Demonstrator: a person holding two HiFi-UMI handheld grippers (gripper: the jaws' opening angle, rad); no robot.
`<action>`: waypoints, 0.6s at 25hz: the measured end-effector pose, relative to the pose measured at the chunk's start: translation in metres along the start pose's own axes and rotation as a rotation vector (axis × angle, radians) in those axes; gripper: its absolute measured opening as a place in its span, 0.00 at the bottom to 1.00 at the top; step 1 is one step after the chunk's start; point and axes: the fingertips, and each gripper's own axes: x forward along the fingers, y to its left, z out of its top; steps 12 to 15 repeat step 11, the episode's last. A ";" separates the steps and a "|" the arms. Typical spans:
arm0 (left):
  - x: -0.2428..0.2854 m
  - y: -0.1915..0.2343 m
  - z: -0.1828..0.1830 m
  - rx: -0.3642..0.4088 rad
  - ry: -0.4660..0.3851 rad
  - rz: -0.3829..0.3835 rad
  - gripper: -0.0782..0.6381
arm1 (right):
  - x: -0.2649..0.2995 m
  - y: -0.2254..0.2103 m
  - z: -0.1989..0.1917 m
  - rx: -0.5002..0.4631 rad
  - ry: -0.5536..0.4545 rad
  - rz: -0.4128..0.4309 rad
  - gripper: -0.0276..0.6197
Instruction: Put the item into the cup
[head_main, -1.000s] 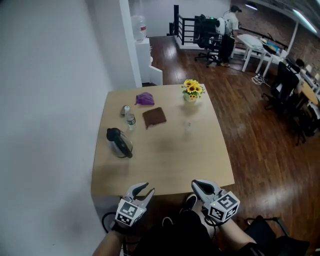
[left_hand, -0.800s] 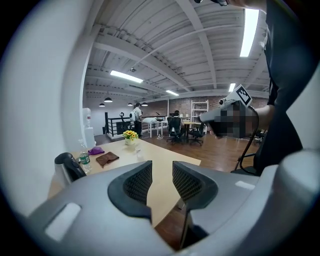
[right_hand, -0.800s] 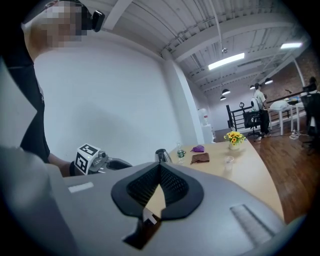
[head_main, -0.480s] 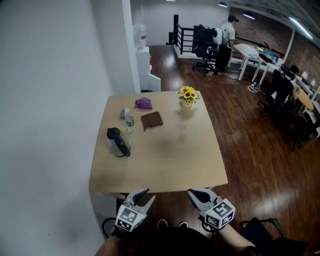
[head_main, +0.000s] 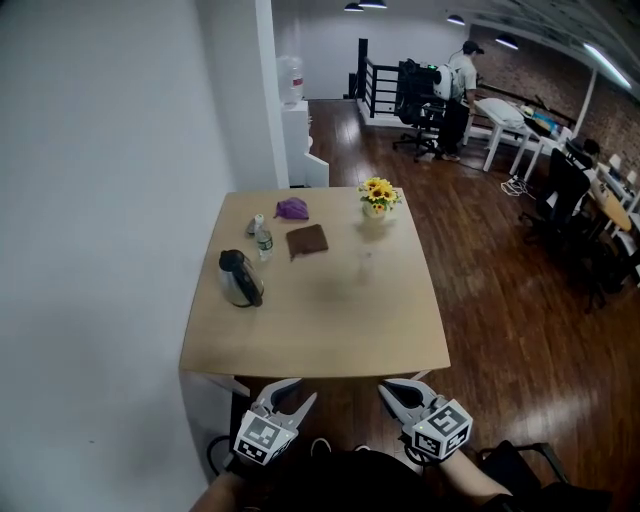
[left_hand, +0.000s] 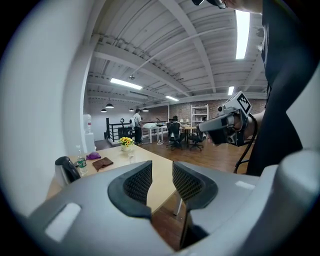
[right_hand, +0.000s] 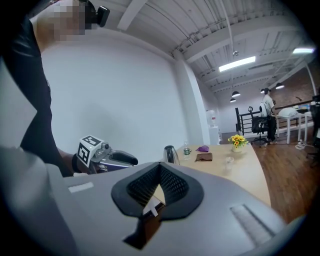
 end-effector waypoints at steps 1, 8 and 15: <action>-0.001 -0.002 0.001 0.008 -0.005 0.001 0.28 | -0.002 0.000 0.000 -0.002 -0.002 0.000 0.05; -0.005 -0.011 0.010 0.018 -0.009 0.008 0.28 | -0.016 0.004 0.001 -0.017 -0.013 0.005 0.05; -0.004 -0.015 0.013 0.024 -0.028 0.007 0.28 | -0.020 0.005 0.000 -0.020 -0.018 0.005 0.05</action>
